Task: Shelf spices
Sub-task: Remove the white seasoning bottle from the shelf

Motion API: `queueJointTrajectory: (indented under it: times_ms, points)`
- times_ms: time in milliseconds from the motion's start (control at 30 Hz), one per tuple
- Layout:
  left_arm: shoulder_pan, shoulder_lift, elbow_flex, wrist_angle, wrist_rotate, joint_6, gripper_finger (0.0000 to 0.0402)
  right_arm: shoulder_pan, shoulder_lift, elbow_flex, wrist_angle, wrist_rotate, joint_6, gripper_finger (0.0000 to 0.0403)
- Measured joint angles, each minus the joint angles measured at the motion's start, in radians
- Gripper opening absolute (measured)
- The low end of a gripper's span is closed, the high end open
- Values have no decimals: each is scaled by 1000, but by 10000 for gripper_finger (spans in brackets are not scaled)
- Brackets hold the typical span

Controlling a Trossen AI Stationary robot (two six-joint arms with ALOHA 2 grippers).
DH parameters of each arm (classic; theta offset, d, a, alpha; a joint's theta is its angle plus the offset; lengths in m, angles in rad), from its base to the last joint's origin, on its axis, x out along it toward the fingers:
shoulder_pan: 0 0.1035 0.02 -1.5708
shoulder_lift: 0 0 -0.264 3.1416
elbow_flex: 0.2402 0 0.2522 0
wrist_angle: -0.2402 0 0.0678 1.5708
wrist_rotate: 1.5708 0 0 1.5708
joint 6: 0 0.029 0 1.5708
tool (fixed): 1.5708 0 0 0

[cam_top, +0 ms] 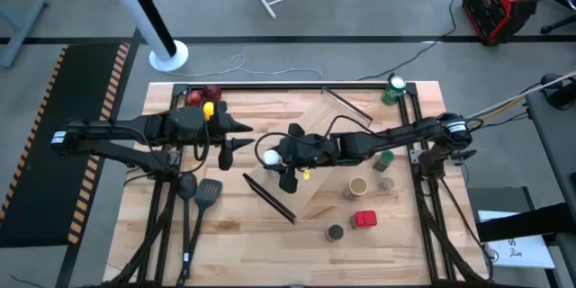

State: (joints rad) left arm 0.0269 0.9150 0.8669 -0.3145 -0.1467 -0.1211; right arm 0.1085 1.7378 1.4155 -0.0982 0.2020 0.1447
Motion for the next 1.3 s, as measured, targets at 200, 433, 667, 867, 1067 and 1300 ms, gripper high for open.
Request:
queueJointTrajectory:
  times_ms: [200,433,667,867,1067,1300]
  points:
    - [0,0,0,0,0,0,156,10,-4,92,-149,13,-36,185]
    - [0,0,0,0,0,-1,149,18,-23,314,-415,34,-66,185]
    - [0,0,0,-3,0,-18,141,92,-23,492,-677,31,-57,185]
    - [0,0,0,-30,1,-23,146,237,-23,536,-821,56,47,185]
    - [0,0,0,-34,1,-55,151,405,-24,481,-930,203,246,185]
    - [0,0,0,-18,1,-60,144,565,-28,329,-1004,452,568,185]
